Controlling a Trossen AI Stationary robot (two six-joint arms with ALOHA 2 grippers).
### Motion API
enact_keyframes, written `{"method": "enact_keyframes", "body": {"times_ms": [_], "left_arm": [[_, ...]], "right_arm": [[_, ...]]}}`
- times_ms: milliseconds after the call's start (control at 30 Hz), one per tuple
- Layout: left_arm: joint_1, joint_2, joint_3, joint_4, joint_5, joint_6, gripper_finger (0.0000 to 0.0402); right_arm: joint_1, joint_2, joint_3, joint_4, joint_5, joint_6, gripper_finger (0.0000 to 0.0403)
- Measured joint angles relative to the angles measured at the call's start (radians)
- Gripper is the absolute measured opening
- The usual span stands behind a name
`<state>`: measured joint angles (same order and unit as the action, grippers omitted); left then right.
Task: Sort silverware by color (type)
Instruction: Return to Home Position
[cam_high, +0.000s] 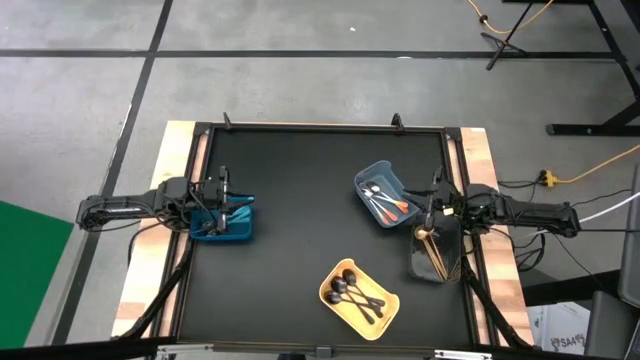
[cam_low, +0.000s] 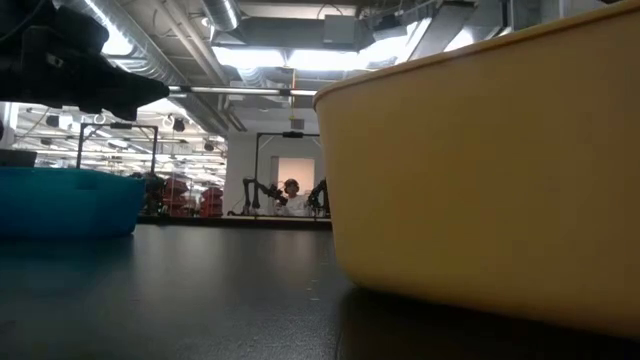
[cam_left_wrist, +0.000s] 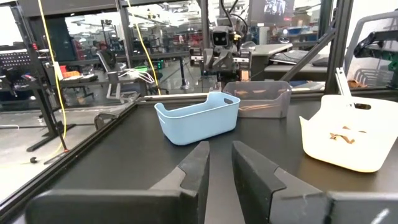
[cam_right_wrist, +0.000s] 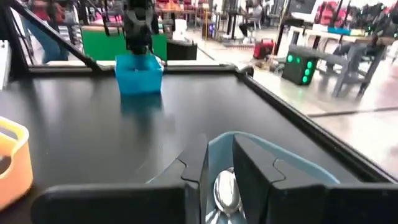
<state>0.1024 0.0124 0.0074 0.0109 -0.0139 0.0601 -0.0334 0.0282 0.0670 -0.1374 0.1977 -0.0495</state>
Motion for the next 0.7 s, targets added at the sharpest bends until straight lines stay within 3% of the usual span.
{"method": "enact_keyframes", "body": {"times_ms": [267,433,700], "left_arm": [[0.000,0.000,0.000,0.000,-0.002,0.000,0.0063],[0.000,0.000,0.000,0.000,-0.002,0.000,0.0063],[0.000,0.000,0.000,0.000,-0.002,0.000,0.0063]], "right_arm": [[0.000,-0.014,-0.010,0.040,-0.008,-0.034,0.0062],[0.000,-0.013,-0.056,0.173,-0.057,-0.040,0.0062],[0.000,-0.013,-0.060,0.175,-0.079,-0.053,0.0062]]}}
